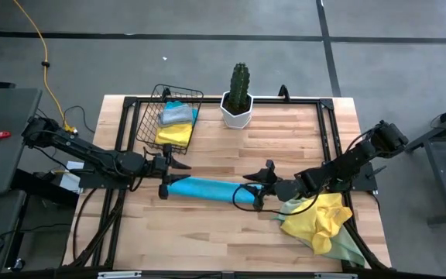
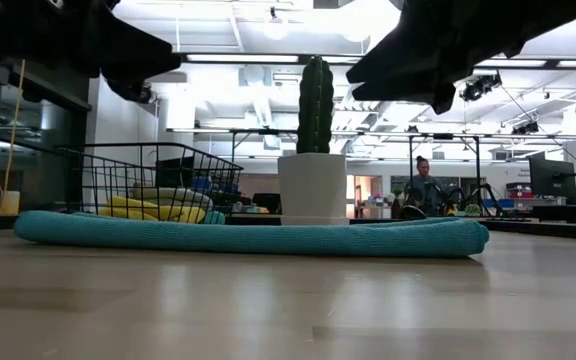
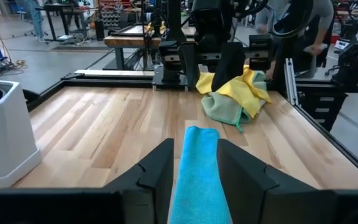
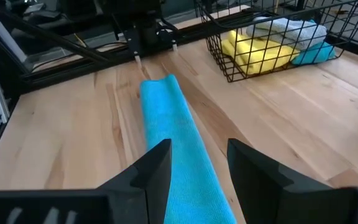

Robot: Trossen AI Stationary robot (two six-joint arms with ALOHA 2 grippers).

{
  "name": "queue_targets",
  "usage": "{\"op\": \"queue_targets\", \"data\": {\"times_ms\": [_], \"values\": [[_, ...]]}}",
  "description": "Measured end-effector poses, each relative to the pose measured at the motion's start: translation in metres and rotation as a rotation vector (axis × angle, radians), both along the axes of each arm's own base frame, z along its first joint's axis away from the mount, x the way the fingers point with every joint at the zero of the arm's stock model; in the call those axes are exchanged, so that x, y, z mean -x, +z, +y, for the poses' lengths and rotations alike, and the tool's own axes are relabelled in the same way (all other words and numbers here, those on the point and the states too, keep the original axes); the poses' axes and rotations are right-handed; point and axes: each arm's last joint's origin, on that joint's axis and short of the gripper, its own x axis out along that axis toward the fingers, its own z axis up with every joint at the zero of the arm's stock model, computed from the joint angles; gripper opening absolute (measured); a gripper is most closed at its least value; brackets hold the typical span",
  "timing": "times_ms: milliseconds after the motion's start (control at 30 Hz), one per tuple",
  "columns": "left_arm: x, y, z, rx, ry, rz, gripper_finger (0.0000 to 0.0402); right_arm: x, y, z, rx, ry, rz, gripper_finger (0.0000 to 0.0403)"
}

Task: Fold microfiber towels
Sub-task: Fold the blue microfiber towel on the table

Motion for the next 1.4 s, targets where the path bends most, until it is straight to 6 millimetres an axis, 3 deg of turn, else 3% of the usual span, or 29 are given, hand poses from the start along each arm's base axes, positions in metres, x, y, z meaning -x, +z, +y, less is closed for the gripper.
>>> {"op": "queue_targets", "data": {"times_ms": [333,500,633,767,967,1133,1400], "values": [[0.0,0.001,0.0,-0.008,0.024,-0.003,0.0182,-0.003,0.0,-0.008,-0.032,-0.042,-0.008,0.0149],[-0.002,0.009,-0.007,-0.011,-0.019,-0.026,0.0208,-0.001,0.003,-0.018,-0.206,-0.04,0.013,0.0149],[-0.003,0.017,-0.018,-0.017,-0.073,-0.049,0.0215,0.013,-0.004,-0.025,-0.452,-0.092,0.172,0.0149],[-0.001,0.019,-0.026,-0.082,-0.125,-0.051,0.0216,0.03,-0.016,-0.015,-0.626,-0.186,0.333,0.0149],[0.001,0.02,-0.031,-0.13,-0.102,-0.053,0.0215,0.051,-0.028,0.005,-0.713,-0.349,0.402,0.0149],[0.001,0.02,-0.032,-0.13,-0.1,-0.052,0.0215,0.051,-0.036,0.015,-0.718,-0.367,0.382,0.0149],[0.001,0.02,-0.029,-0.144,0.014,-0.048,0.0215,0.049,-0.045,0.016,-0.682,-0.395,0.395,0.0152]]}}
